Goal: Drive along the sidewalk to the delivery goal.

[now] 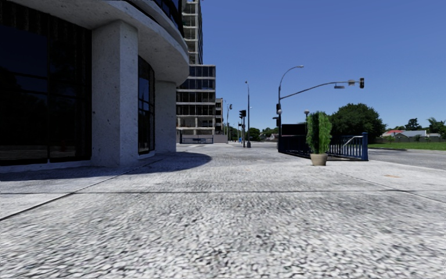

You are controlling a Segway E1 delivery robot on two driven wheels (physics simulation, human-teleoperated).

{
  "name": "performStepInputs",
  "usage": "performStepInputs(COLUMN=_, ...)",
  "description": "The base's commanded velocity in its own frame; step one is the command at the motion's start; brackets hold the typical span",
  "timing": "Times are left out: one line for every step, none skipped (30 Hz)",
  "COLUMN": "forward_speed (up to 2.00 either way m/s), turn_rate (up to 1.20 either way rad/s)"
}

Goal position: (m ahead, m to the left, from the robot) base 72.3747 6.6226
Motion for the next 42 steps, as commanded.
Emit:
performStepInputs(forward_speed=1.93, turn_rate=0.0)
performStepInputs(forward_speed=1.93, turn_rate=0.0)
performStepInputs(forward_speed=1.93, turn_rate=0.0)
performStepInputs(forward_speed=1.94, turn_rate=0.0)
performStepInputs(forward_speed=1.94, turn_rate=0.0)
performStepInputs(forward_speed=1.94, turn_rate=0.0)
performStepInputs(forward_speed=1.96, turn_rate=0.0)
performStepInputs(forward_speed=2.0, turn_rate=0.0)
performStepInputs(forward_speed=2.0, turn_rate=0.0)
performStepInputs(forward_speed=2.0, turn_rate=0.0)
performStepInputs(forward_speed=2.0, turn_rate=0.0)
performStepInputs(forward_speed=2.0, turn_rate=0.0)
performStepInputs(forward_speed=2.0, turn_rate=0.0)
performStepInputs(forward_speed=2.0, turn_rate=0.0)
performStepInputs(forward_speed=2.0, turn_rate=0.0)
performStepInputs(forward_speed=2.0, turn_rate=0.0)
performStepInputs(forward_speed=2.0, turn_rate=0.0)
performStepInputs(forward_speed=2.0, turn_rate=0.0)
performStepInputs(forward_speed=2.0, turn_rate=0.0)
performStepInputs(forward_speed=2.0, turn_rate=0.0)
performStepInputs(forward_speed=2.0, turn_rate=0.0)
performStepInputs(forward_speed=2.0, turn_rate=0.0)
performStepInputs(forward_speed=2.0, turn_rate=0.0)
performStepInputs(forward_speed=2.0, turn_rate=0.0)
performStepInputs(forward_speed=2.0, turn_rate=0.0)
performStepInputs(forward_speed=2.0, turn_rate=0.0)
performStepInputs(forward_speed=2.0, turn_rate=0.0)
performStepInputs(forward_speed=2.0, turn_rate=0.0)
performStepInputs(forward_speed=2.0, turn_rate=0.0)
performStepInputs(forward_speed=2.0, turn_rate=0.0)
performStepInputs(forward_speed=2.0, turn_rate=0.0)
performStepInputs(forward_speed=2.0, turn_rate=0.0)
performStepInputs(forward_speed=2.0, turn_rate=0.0)
performStepInputs(forward_speed=2.0, turn_rate=0.0)
performStepInputs(forward_speed=2.0, turn_rate=0.0)
performStepInputs(forward_speed=2.0, turn_rate=0.0)
performStepInputs(forward_speed=2.0, turn_rate=0.0)
performStepInputs(forward_speed=2.0, turn_rate=0.0)
performStepInputs(forward_speed=2.0, turn_rate=0.0)
performStepInputs(forward_speed=2.0, turn_rate=0.0)
performStepInputs(forward_speed=2.0, turn_rate=0.0)
performStepInputs(forward_speed=2.0, turn_rate=0.0)
